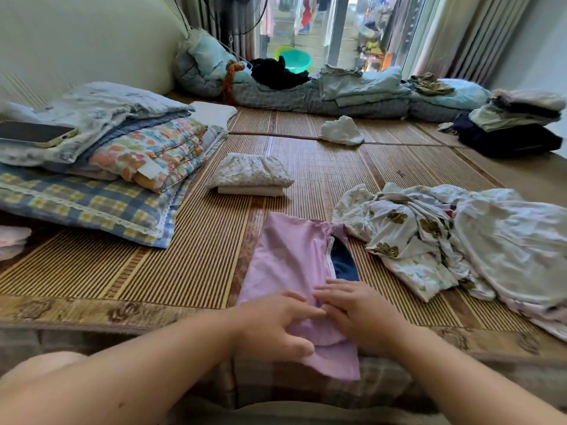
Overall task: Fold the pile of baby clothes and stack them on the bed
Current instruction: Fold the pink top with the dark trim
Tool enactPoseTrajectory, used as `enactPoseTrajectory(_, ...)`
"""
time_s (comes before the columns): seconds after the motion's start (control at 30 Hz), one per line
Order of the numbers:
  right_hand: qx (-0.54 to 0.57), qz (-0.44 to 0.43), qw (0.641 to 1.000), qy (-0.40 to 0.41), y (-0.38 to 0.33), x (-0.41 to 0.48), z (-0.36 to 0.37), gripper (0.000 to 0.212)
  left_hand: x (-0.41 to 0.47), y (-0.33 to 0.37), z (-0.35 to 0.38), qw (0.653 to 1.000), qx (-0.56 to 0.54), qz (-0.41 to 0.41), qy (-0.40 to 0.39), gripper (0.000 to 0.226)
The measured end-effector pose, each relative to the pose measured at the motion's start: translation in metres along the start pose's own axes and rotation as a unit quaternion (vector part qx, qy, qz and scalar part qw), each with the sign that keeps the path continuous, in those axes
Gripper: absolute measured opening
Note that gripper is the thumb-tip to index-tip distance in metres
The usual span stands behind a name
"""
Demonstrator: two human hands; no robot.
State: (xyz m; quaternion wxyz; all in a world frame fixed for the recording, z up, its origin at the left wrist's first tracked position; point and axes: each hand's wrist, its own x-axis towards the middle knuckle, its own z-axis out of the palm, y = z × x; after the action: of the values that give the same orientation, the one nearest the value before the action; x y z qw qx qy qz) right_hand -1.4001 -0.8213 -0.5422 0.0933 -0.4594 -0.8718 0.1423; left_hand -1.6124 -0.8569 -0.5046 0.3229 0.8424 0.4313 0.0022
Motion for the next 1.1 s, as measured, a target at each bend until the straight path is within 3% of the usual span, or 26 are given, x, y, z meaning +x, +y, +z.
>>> enactPoseTrajectory(0.13,-0.058,-0.006,0.987,-0.152,-0.009,-0.029,0.000,0.088,-0.025,-0.042,-0.008,0.986,0.158,-0.038,-0.037,0.090)
enactPoseTrajectory(0.23,-0.171,-0.044,0.975,-0.137,-0.009,-0.044,0.013,0.107,-0.035,-0.054,0.001,0.974,0.217,-0.041,-0.046,0.103)
enactPoseTrajectory(0.33,-0.196,-0.032,0.976,-0.090,-0.004,-0.051,0.022,0.077,-0.038,-0.057,0.011,0.973,0.231,-0.021,0.013,0.087)
enactPoseTrajectory(0.4,-0.121,-0.030,0.990,-0.060,-0.001,-0.052,0.017,0.058,-0.041,-0.057,0.015,0.971,0.232,-0.002,0.059,0.068)
enactPoseTrajectory(0.53,0.089,0.017,0.993,-0.072,-0.007,-0.059,-0.001,0.041,-0.050,-0.058,0.017,0.954,0.241,0.077,0.158,0.036)
enactPoseTrajectory(0.6,0.219,0.062,0.972,-0.056,-0.016,-0.059,-0.014,0.039,-0.054,-0.053,0.014,0.962,0.174,0.077,0.196,0.016)
enactPoseTrajectory(0.7,0.365,0.095,0.926,-0.003,-0.023,-0.043,-0.034,0.038,-0.051,-0.046,0.002,0.960,-0.078,0.045,0.264,0.009)
enactPoseTrajectory(0.77,0.392,0.127,0.909,0.063,-0.023,-0.021,-0.047,0.033,-0.037,-0.043,-0.013,0.925,-0.195,0.006,0.326,0.011)
enactPoseTrajectory(0.9,0.409,0.234,0.864,0.175,0.006,0.038,-0.053,0.024,0.014,-0.049,-0.048,0.842,-0.323,-0.101,0.419,0.027)
enactPoseTrajectory(1.0,0.382,0.337,0.832,0.219,0.023,0.066,-0.047,0.039,0.048,-0.055,-0.062,0.804,-0.425,-0.141,0.391,0.056)
enactPoseTrajectory(1.03,0.350,0.361,0.836,0.220,0.025,0.069,-0.045,0.047,0.056,-0.055,-0.063,0.806,-0.445,-0.151,0.359,0.071)
enactPoseTrajectory(1.1,0.262,0.368,0.872,0.187,0.024,0.067,-0.041,0.056,0.070,-0.055,-0.062,0.850,-0.390,-0.193,0.297,0.083)
